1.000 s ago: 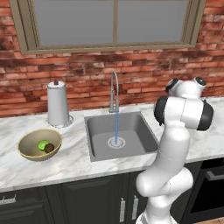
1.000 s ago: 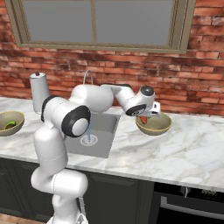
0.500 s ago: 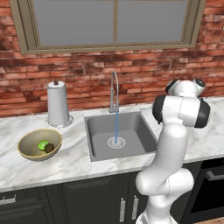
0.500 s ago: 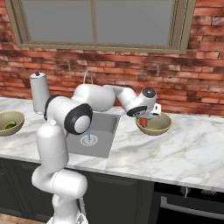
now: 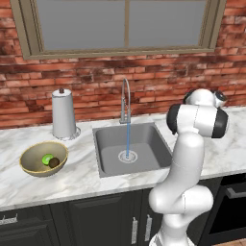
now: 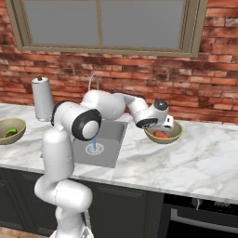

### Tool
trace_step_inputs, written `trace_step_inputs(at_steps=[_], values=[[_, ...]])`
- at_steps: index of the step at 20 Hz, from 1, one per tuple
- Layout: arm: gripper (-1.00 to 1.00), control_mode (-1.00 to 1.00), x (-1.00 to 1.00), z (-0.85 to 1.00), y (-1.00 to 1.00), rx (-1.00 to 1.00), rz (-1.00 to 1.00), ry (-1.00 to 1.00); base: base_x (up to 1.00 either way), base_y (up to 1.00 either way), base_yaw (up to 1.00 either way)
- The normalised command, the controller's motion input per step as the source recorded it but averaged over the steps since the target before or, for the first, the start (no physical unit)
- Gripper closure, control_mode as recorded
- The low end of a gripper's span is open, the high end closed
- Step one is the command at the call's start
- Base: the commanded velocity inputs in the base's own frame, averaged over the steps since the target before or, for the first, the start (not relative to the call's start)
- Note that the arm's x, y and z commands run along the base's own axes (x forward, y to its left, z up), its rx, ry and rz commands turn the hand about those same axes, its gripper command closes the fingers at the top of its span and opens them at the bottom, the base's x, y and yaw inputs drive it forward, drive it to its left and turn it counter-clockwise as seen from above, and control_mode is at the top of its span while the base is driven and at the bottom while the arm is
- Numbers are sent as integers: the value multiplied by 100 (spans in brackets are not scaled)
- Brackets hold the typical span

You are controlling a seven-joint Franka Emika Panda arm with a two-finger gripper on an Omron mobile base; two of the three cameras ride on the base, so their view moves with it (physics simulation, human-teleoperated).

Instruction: Pick the kiwis from the sink and place them in one bowl. Place the sweet potato in the other bowl. Then turn off the sink faucet.

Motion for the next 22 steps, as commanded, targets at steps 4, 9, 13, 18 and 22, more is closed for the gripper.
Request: trace_step_inputs(at_steps=[4, 9, 13, 18, 22], values=[[-100, -100, 0, 57, 2, 0, 0, -16, 0, 0, 0], [-100, -100, 4, 52, 45, 0, 1, -19, 0, 0, 0], [-100, -100, 40, 0, 84, 0, 14, -26, 0, 0, 0], [-100, -100, 39, 0, 63, 0, 21, -28, 0, 0, 0], [-100, -100, 6, -1, 16, 0, 27, -37, 0, 0, 0]])
